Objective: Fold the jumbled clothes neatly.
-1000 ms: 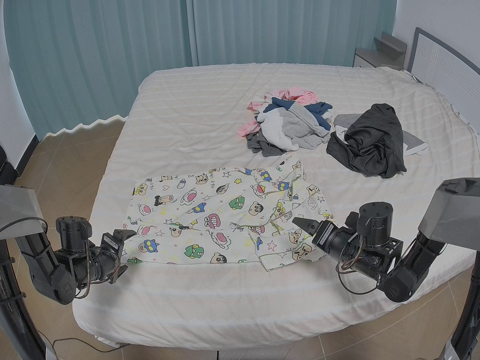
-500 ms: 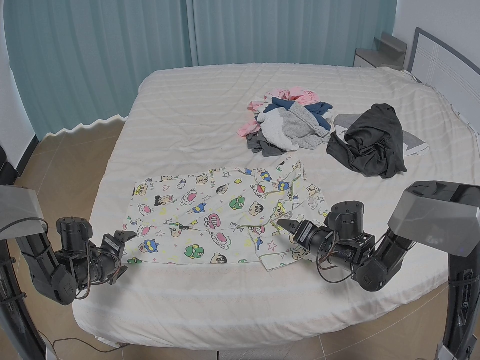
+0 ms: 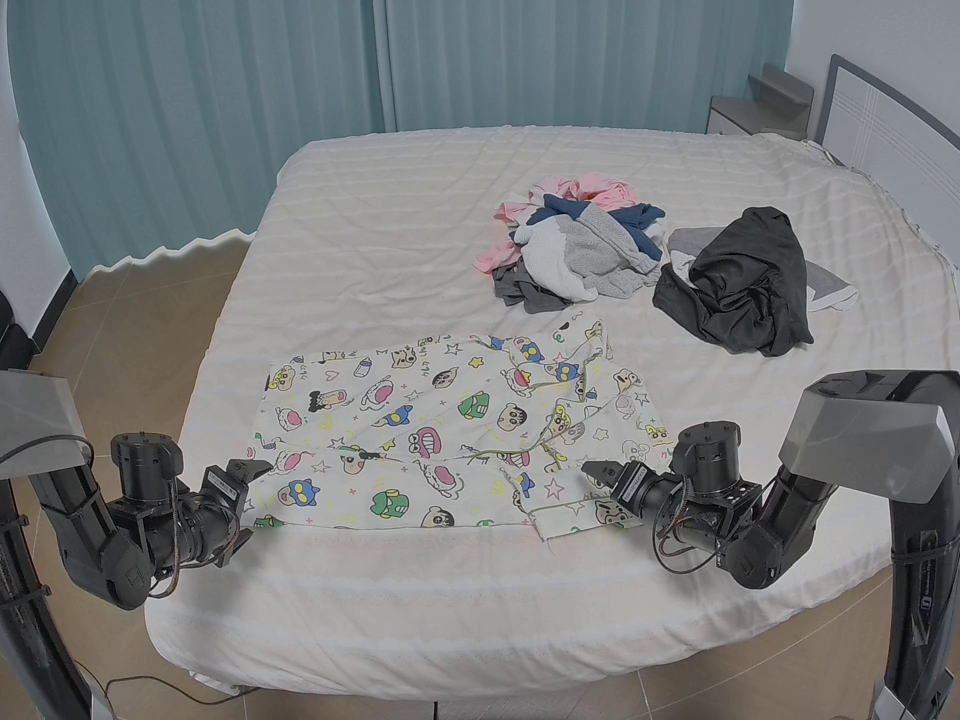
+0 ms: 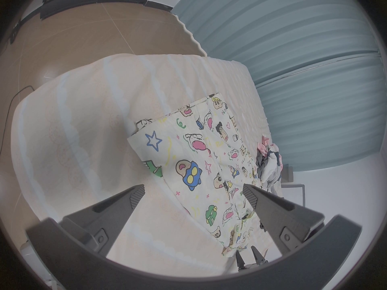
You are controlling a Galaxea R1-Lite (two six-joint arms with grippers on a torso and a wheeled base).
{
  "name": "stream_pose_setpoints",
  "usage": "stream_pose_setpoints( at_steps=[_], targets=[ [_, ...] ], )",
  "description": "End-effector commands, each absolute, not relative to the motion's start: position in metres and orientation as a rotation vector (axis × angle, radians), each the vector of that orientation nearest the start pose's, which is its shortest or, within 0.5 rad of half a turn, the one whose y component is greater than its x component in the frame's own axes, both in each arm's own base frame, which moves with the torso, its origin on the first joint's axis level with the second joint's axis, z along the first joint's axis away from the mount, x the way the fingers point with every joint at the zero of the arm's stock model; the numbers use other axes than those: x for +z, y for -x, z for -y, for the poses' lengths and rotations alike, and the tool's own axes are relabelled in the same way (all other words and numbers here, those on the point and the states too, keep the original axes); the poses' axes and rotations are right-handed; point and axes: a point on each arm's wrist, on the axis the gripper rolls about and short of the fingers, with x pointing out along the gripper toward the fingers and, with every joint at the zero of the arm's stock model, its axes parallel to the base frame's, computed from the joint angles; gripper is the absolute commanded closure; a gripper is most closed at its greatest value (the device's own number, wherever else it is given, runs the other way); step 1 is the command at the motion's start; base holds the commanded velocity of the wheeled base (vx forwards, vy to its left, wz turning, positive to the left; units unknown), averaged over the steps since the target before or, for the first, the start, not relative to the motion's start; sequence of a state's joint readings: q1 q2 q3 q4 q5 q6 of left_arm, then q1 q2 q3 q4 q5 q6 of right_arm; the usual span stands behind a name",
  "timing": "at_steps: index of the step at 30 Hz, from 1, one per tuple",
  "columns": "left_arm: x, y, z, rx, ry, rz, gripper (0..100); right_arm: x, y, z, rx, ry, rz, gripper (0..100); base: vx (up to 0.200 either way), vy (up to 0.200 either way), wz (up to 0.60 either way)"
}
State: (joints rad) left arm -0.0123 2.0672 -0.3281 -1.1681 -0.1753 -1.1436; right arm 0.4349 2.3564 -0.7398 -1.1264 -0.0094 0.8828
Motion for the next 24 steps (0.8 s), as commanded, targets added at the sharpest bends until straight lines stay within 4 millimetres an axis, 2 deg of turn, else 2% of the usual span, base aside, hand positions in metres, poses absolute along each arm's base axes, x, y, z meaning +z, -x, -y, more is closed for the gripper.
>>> stream_pose_setpoints(
  at_steps=[1, 5, 9, 16, 24],
  targets=[
    [0.029, -0.274, 0.007, 0.173, 1.148, -0.582, 0, 0.003, -0.327, -0.153, 0.186, -0.759, -0.61, 0, 0.0, 0.0, 0.0],
    [0.031, -0.276, 0.006, 0.199, 1.141, -0.551, 0, 0.024, -0.315, -0.148, 0.2, -0.776, -0.586, 0, 0.0, 0.0, 0.0],
    [0.029, -0.274, 0.006, 0.202, 1.141, -0.559, 0, 0.035, -0.303, -0.142, 0.198, -0.795, -0.582, 0, 0.0, 0.0, 0.0],
    [0.03, -0.273, 0.007, 0.197, 1.137, -0.564, 0, 0.054, -0.29, -0.133, 0.201, -0.818, -0.551, 0, 0.2, 0.0, 0.0],
    [0.029, -0.274, 0.007, 0.2, 1.135, -0.561, 0, 0.056, -0.283, -0.13, 0.196, -0.816, -0.557, 0, 0.2, 0.0, 0.0]
  ],
)
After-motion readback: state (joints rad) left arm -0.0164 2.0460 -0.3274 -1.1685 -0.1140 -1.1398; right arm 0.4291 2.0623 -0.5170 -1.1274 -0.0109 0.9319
